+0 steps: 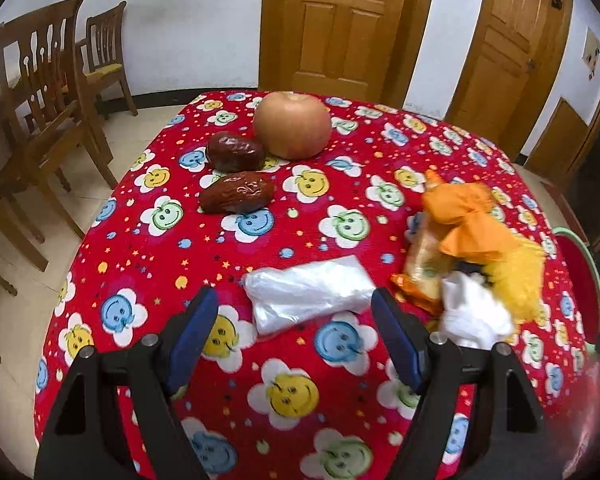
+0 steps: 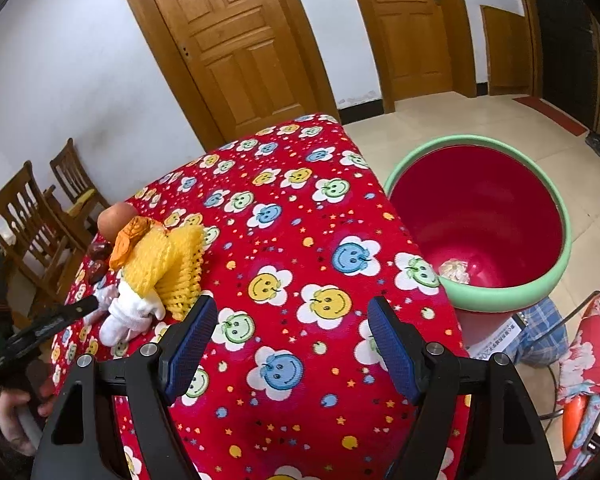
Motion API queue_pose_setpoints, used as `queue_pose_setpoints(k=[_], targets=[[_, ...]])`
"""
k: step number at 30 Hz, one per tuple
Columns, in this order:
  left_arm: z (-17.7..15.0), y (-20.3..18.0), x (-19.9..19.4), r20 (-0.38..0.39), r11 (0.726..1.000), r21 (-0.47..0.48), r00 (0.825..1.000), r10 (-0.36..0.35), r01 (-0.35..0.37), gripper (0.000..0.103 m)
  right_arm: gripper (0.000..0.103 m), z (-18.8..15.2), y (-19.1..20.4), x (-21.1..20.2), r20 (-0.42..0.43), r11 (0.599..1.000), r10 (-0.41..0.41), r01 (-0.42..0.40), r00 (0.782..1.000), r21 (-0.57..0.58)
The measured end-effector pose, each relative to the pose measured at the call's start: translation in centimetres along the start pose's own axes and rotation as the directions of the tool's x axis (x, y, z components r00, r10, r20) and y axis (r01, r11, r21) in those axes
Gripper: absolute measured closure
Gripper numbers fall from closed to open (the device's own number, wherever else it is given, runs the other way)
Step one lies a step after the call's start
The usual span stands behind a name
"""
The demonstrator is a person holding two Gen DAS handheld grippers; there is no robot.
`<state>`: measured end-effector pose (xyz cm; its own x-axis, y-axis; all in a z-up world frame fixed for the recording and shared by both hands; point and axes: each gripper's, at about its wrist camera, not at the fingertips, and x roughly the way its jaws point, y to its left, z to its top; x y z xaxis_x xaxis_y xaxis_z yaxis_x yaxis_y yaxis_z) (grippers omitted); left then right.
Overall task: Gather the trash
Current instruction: 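Move both tools back over the table toward the plastic bag, then grasp the clear plastic bag with the left tool, then grasp the orange ribbon on the yellow foam net with the right tool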
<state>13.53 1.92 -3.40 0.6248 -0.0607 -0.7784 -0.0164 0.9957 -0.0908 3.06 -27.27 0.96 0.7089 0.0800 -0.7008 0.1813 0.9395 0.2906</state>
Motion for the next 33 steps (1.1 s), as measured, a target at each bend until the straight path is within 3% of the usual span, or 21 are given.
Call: queue_pose_setpoints(k=[10,11,15,22,33], targets=[[0.5,1.3,2.4,-0.011,0.998,-0.051,0.999,-0.045,0.044,0.025,0.024,0.4,1.5,1.1,-0.022,1.000,0.008,-0.009,1.000,-0.030],[0.6,1.3,2.4,-0.007,0.997,-0.052,0.999,-0.051,0.051,0.027,0.024,0.5,1.7,1.3,-0.025,0.999,0.009,-0.010,1.000,-0.033],[0.6,1.2,2.6,-0.007,0.996,-0.046,0.997,-0.079,0.079,0.057,0.024,0.7,2.7,1.8,-0.030,0.998,0.015,-0.017,0.999,-0.053],[0.5,1.7,1.4,0.018,0.991,-0.058,0.992,-0.122,0.122,0.070,0.024,1.4,4.9,2.5,-0.033,0.994,0.035,-0.038,0.999,-0.099],[0.4,3.6,-1.2,0.071,0.983,-0.102,0.987,-0.144,0.151,0.072,0.024,2.3,11.1,4.7,-0.060,0.971,0.103,-0.113,0.993,-0.209]])
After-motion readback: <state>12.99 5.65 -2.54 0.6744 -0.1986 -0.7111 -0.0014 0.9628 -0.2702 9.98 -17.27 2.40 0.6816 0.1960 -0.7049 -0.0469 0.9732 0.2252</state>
